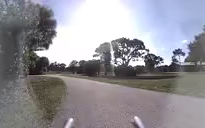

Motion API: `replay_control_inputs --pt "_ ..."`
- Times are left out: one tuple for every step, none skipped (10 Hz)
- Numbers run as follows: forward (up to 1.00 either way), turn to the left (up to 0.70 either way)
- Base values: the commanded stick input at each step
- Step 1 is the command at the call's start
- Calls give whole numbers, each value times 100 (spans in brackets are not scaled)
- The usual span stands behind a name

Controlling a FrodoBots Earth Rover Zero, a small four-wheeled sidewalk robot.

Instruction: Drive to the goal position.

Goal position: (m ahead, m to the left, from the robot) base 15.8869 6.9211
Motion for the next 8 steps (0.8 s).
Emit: replay_control_inputs --pt "66 0" --pt "70 0" --pt "70 0" --pt "70 0" --pt "70 0" --pt "70 0" --pt "70 0" --pt "70 0"
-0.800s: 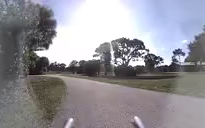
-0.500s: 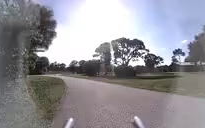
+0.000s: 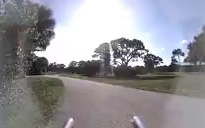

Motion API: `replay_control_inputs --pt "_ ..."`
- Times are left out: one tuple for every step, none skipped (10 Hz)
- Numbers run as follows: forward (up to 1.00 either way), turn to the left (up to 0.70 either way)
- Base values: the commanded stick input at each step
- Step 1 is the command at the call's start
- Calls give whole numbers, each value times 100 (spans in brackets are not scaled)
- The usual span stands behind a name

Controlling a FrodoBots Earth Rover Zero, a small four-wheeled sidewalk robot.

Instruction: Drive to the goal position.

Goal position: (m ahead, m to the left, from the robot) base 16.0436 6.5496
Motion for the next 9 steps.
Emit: replay_control_inputs --pt "70 0" --pt "70 0" --pt "70 0" --pt "70 0" --pt "70 0" --pt "70 0" --pt "70 0" --pt "70 8" --pt "70 27"
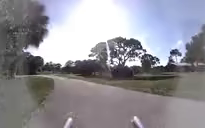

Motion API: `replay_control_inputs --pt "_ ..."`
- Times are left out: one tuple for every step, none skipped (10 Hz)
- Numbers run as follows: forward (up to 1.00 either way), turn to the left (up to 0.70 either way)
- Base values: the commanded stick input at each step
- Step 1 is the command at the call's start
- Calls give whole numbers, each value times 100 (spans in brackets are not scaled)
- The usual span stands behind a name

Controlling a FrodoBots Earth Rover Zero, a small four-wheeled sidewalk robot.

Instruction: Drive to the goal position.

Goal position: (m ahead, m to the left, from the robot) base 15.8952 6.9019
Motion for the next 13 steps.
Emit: replay_control_inputs --pt "70 35" --pt "70 35" --pt "70 35" --pt "70 17" --pt "70 0" --pt "70 0" --pt "70 0" --pt "70 0" --pt "70 0" --pt "70 0" --pt "70 0" --pt "70 0" --pt "70 0"
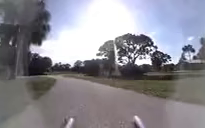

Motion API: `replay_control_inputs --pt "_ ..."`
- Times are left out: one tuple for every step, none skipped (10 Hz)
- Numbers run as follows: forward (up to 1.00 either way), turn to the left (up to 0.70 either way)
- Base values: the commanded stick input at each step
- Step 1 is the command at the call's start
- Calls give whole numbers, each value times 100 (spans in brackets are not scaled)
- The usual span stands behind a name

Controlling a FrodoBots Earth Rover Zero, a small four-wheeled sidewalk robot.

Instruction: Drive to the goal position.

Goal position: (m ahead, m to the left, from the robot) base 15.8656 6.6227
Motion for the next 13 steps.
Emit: replay_control_inputs --pt "70 0" --pt "70 0" --pt "70 7" --pt "70 35" --pt "70 35" --pt "70 35" --pt "70 35" --pt "70 35" --pt "70 35" --pt "70 35" --pt "70 35" --pt "70 35" --pt "70 11"
